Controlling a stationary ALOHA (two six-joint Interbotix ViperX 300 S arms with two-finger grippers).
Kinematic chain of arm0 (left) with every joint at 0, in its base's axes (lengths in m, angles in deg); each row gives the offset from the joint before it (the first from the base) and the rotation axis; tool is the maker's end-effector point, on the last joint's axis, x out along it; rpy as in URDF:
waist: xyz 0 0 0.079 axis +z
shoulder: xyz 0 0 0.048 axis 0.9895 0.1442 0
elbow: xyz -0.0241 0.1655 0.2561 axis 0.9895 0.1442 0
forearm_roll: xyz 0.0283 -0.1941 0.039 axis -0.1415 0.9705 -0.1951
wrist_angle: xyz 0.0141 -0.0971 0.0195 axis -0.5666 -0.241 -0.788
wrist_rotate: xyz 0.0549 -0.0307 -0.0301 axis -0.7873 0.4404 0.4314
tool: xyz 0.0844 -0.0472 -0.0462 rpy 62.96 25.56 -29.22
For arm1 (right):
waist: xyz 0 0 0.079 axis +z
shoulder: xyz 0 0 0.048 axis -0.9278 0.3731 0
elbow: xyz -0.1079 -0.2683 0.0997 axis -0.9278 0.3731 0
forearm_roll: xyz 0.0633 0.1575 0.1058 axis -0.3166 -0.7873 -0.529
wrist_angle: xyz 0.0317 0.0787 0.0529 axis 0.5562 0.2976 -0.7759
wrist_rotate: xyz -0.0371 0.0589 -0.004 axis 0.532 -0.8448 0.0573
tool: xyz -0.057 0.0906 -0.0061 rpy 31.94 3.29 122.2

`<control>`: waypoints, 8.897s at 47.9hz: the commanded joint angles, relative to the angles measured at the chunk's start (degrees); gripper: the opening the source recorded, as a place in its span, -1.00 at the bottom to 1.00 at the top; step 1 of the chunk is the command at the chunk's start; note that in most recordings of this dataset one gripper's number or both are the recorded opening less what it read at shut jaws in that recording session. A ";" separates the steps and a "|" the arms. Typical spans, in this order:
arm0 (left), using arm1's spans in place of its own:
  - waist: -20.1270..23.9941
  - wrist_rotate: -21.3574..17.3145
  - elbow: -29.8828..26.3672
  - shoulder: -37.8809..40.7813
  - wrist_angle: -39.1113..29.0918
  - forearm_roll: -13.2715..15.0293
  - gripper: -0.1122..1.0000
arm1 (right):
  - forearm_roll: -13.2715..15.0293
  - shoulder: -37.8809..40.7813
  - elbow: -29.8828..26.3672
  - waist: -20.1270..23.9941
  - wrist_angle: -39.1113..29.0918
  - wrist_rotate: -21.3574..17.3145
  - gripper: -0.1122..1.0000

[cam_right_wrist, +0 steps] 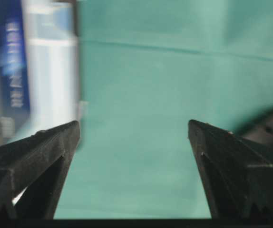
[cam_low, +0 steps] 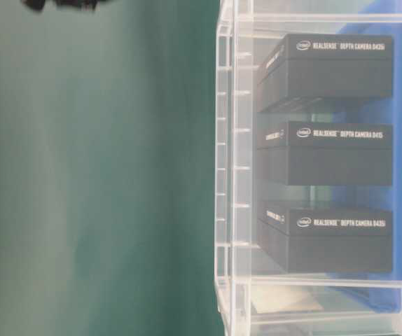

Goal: Take out the box from the case.
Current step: 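Move the open right gripper over the middle black box in the bin, then lower the right gripper around the middle black box and close, then lift the middle black box up out of the bin with the right gripper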

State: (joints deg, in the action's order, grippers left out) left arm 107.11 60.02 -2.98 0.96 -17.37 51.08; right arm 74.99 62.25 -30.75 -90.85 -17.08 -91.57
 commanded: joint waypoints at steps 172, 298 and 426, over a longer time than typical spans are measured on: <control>1.23 -0.88 -1.23 -0.09 -0.09 -0.53 0.89 | -2.72 37.00 -26.72 6.06 12.92 -2.72 0.89; 2.46 -1.85 -1.14 -0.09 -0.18 -0.79 0.89 | 1.32 35.95 -48.60 7.65 -11.25 -2.37 0.40; 2.46 -1.49 -1.05 -0.09 -4.22 -0.53 0.89 | 3.34 35.95 -57.30 15.03 -21.36 -6.94 0.40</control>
State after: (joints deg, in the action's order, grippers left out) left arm 109.31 58.53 -2.98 0.79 -21.33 50.47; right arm 77.97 101.45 -86.39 -77.50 -37.91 -97.72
